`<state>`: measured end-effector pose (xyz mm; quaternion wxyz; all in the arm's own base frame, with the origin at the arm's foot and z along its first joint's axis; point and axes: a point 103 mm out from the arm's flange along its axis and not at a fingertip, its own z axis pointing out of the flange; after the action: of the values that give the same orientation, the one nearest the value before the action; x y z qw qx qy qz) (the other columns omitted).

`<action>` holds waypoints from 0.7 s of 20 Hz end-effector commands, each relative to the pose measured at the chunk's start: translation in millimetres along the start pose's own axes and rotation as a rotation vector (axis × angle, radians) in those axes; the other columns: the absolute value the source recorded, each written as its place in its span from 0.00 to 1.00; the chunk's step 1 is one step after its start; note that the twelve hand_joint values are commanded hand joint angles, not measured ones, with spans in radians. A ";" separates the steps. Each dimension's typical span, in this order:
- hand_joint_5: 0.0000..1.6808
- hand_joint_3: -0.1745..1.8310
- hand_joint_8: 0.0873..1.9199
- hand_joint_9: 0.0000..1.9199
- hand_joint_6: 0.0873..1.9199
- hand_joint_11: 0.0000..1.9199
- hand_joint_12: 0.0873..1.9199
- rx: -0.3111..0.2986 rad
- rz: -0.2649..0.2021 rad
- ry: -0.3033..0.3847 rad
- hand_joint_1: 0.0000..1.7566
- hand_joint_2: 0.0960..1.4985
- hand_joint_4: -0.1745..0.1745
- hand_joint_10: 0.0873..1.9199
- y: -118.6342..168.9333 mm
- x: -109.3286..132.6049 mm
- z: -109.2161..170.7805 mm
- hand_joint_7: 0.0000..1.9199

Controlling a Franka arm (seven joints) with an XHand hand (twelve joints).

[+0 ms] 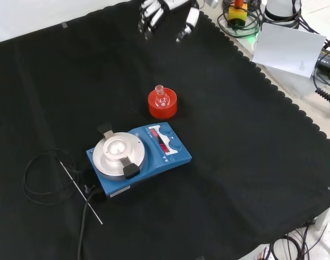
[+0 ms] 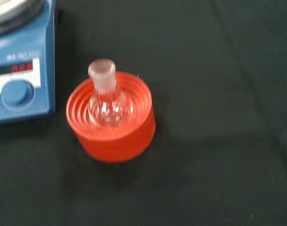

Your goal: Pick up the round-bottom flask.

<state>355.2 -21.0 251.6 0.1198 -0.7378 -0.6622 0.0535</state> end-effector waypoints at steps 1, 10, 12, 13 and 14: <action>0.32 0.36 0.29 0.15 0.00 0.00 0.72 0.040 -0.051 0.040 0.44 0.51 0.39 0.33 35.9 9.4 50.7 0.06; 0.35 0.38 0.30 0.17 0.00 0.00 0.74 0.060 -0.069 0.055 0.47 0.46 0.39 0.34 62.4 18.5 80.1 0.08; 0.35 0.38 0.30 0.18 0.01 0.01 0.74 0.056 -0.073 0.054 0.47 0.46 0.38 0.34 66.9 21.4 83.0 0.08; 0.36 0.38 0.30 0.18 0.01 0.01 0.74 0.056 -0.076 0.051 0.48 0.45 0.38 0.34 68.9 22.9 84.8 0.08; 0.36 0.38 0.30 0.18 0.01 0.01 0.74 0.057 -0.079 0.053 0.48 0.45 0.38 0.34 71.2 24.3 86.9 0.09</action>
<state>382.4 -2.9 163.5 0.1656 -0.7128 -0.6780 0.0695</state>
